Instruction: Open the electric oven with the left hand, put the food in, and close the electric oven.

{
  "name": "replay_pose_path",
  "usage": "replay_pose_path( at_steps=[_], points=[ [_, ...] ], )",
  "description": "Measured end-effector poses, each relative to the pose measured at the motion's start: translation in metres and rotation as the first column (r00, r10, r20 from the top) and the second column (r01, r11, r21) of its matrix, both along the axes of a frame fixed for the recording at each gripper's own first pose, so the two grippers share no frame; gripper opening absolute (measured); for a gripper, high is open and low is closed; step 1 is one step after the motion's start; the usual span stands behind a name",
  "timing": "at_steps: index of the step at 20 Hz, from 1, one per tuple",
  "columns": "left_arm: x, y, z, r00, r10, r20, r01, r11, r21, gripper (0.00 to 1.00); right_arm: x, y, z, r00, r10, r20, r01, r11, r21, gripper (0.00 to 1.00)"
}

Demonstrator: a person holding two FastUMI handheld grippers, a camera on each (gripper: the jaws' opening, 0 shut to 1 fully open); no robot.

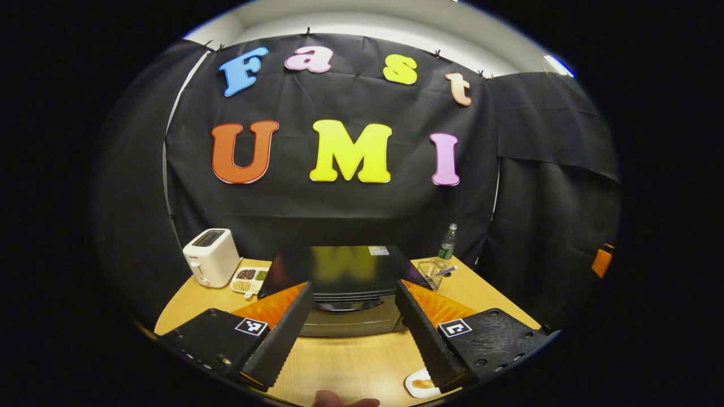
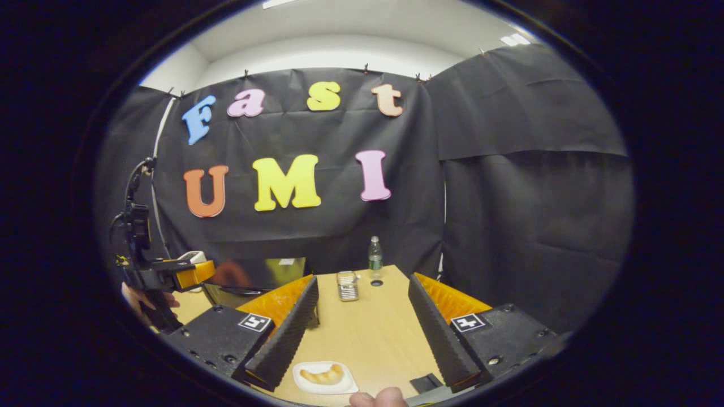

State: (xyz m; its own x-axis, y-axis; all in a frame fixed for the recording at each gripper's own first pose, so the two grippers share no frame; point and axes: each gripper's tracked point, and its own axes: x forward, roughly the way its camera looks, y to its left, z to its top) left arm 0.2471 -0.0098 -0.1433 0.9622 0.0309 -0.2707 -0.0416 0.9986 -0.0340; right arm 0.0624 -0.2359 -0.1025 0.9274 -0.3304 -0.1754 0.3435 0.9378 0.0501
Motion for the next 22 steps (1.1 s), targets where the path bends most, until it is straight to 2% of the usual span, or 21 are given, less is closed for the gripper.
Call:
replay_pose_path(
  at_steps=[5, 10, 12, 15, 16, 18, 20, 22],
  points=[
    [0.057, 0.019, -0.058, 0.993, 0.064, -0.099, -0.065, 0.998, -0.006, 0.95, 0.022, -0.037, -0.016, 0.997, -0.051, -0.062, 0.052, 0.999, 0.004, 0.99],
    [0.081, 0.019, -0.084, 0.986, 0.080, -0.148, -0.081, 0.997, 0.001, 0.94, 0.035, -0.047, -0.031, 0.993, -0.066, -0.103, 0.067, 0.998, 0.005, 1.00],
    [0.080, 0.022, -0.095, 0.979, 0.101, -0.176, -0.100, 0.995, 0.013, 0.95, 0.038, -0.047, -0.034, 0.991, -0.066, -0.113, 0.067, 0.998, 0.005, 1.00],
    [0.081, 0.020, -0.098, 0.979, 0.108, -0.171, -0.094, 0.992, 0.084, 0.95, 0.042, -0.044, -0.036, 0.991, -0.062, -0.117, 0.065, 0.998, 0.020, 1.00],
    [0.080, 0.021, -0.098, 0.981, 0.107, -0.164, -0.092, 0.991, 0.094, 0.98, 0.044, -0.042, -0.038, 0.991, -0.057, -0.118, 0.060, 0.998, 0.023, 1.00],
    [0.069, 0.018, -0.101, 0.978, 0.109, -0.178, -0.101, 0.993, 0.057, 0.98, 0.045, -0.037, -0.039, 0.991, -0.046, -0.122, 0.049, 0.998, 0.026, 1.00],
    [0.060, 0.017, -0.101, 0.976, 0.105, -0.192, -0.095, 0.994, 0.059, 0.98, 0.043, -0.031, -0.038, 0.992, -0.036, -0.119, 0.040, 0.999, 0.033, 1.00],
    [0.042, 0.017, -0.115, 0.964, 0.108, -0.243, -0.101, 0.994, 0.042, 0.97, 0.040, -0.026, -0.038, 0.993, -0.024, -0.118, 0.029, 0.999, 0.036, 1.00]
  ],
)
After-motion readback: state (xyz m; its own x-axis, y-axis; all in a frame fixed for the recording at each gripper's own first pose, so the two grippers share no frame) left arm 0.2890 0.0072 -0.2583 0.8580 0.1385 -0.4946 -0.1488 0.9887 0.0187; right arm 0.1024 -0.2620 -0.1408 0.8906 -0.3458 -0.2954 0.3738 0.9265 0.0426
